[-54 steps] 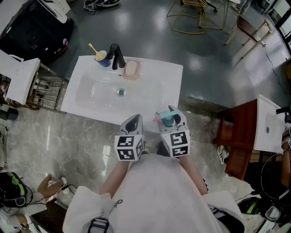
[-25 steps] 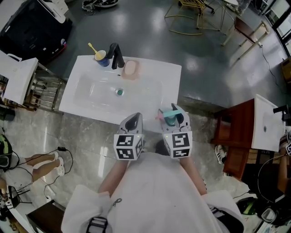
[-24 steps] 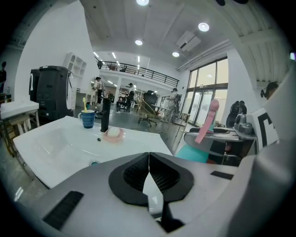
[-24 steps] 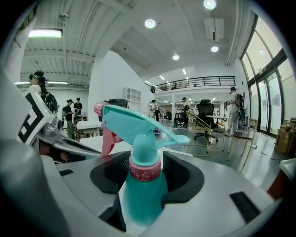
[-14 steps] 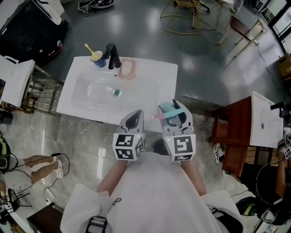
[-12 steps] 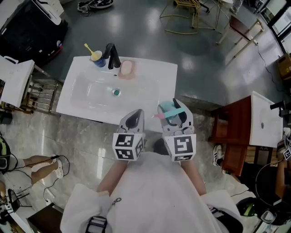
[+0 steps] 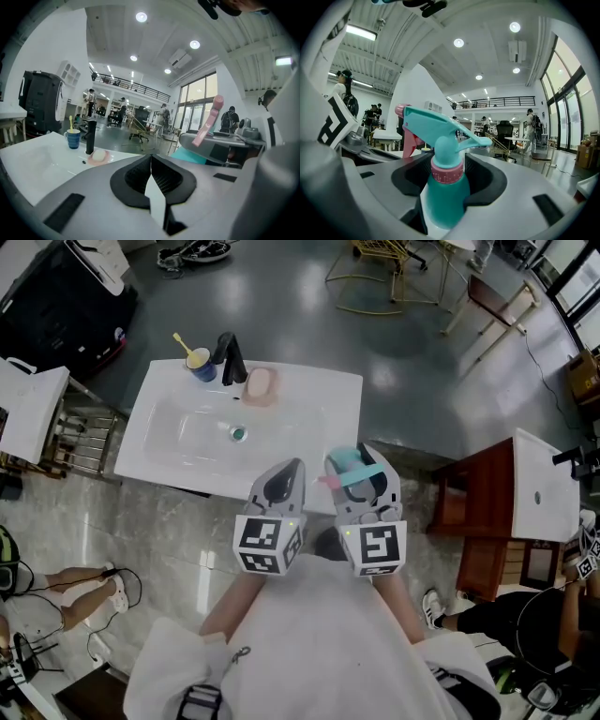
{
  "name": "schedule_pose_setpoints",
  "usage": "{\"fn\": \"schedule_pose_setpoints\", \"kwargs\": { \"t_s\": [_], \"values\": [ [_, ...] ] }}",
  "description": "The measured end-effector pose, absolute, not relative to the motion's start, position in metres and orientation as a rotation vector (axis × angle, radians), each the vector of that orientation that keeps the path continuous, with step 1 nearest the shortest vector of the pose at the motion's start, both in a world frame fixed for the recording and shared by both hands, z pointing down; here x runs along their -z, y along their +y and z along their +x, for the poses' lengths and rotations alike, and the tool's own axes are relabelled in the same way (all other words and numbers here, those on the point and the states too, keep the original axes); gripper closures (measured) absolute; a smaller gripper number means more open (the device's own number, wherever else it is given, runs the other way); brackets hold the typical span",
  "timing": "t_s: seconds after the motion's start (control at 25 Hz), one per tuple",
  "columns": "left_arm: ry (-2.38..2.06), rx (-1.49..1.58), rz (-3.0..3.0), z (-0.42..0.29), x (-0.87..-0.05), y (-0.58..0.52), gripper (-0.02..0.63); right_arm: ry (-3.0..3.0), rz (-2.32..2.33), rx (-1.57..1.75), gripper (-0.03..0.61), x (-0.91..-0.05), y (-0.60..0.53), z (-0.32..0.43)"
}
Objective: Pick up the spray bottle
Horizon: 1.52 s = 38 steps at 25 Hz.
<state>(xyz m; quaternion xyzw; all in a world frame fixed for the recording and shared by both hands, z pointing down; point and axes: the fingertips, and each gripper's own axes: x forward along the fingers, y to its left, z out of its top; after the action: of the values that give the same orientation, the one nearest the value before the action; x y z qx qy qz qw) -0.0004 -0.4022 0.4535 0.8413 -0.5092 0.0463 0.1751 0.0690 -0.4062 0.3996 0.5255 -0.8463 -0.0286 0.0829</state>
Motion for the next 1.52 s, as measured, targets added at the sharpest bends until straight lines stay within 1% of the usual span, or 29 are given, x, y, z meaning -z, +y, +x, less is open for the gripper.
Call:
{"fn": "schedule_pose_setpoints", "kwargs": {
  "t_s": [1.08, 1.52],
  "values": [
    [-1.417, -0.067, 2.467, -0.003, -0.433, -0.388, 0.588, -2.513, 1.618, 0.067, 0.344, -0.399, -0.388, 0.066],
    [-1.394, -0.052, 2.493, -0.007, -0.430, -0.384, 0.588, -2.466, 1.628, 0.111, 0.344, -0.399, -0.378, 0.058]
  ]
}}
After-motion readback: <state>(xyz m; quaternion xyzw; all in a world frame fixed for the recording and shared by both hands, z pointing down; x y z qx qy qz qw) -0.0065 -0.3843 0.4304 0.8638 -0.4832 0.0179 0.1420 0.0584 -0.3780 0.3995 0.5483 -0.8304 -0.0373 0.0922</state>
